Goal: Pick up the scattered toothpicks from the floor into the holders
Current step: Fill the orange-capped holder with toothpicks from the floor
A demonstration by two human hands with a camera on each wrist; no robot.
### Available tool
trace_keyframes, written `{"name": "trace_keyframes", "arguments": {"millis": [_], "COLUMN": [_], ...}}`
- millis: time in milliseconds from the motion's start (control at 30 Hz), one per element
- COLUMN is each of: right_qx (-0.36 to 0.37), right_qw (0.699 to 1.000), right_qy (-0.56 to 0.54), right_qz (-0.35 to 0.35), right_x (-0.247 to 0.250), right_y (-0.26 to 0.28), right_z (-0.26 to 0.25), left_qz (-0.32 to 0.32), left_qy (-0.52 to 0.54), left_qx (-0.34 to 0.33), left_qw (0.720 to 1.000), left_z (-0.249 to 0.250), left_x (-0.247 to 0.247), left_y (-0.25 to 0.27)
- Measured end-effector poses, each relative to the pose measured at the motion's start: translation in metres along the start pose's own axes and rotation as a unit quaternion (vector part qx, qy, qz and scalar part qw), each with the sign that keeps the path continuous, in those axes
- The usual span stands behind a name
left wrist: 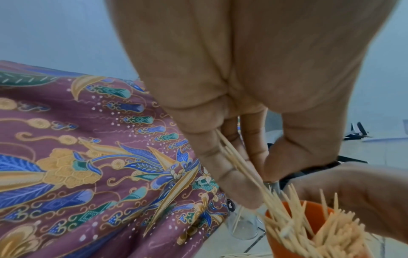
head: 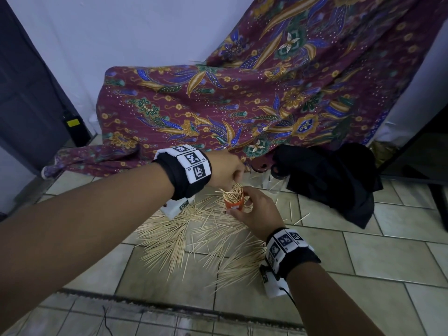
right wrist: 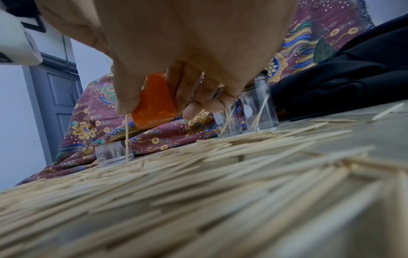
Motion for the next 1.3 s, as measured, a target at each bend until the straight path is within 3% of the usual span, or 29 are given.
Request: {"name": "trace_keyframes", "arguments": {"millis": [500, 633, 833, 1300], "right_qx": [-0.002, -0.007, -0.008, -0.018], "right_qw": [1.0, 1.0, 1.0, 1.0], "right_qy": [0.0, -0.007, -0.009, -0.014], "right_qz": [0.004, 0.005, 0.008, 0.007], "right_x": [0.0, 0.001, -0.001, 0.0], "right_y": [-0.001, -0.001, -0.003, -0.002], "right_z": [0.002, 0.002, 0.004, 0.007], "left_qz": [0.119, 0.119, 0.062, 0.131], "left_qy": [0.071, 0.093, 0.063, 0.054], "left_qx": [-0.046, -0.045, -0.013, -0.02], "left_qw": [0.989, 0.987, 0.996, 0.99], "left_z": [-0.01, -0.018, -0.031, -0.026], "left_x": [-0.009, 0.0, -0.011, -0.021], "left_y": [-0.002, 0.008, 0.016, 0.017]}}
Point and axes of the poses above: each hand's wrist, its own y-axis away from the middle knuckle, its own x-axis out of the back of the hand, z = x × y, the point moved 4 cm from there along -y, towards the middle knuckle, and after that the axes turned 5 degrees about -x, right-handed, at the moved point
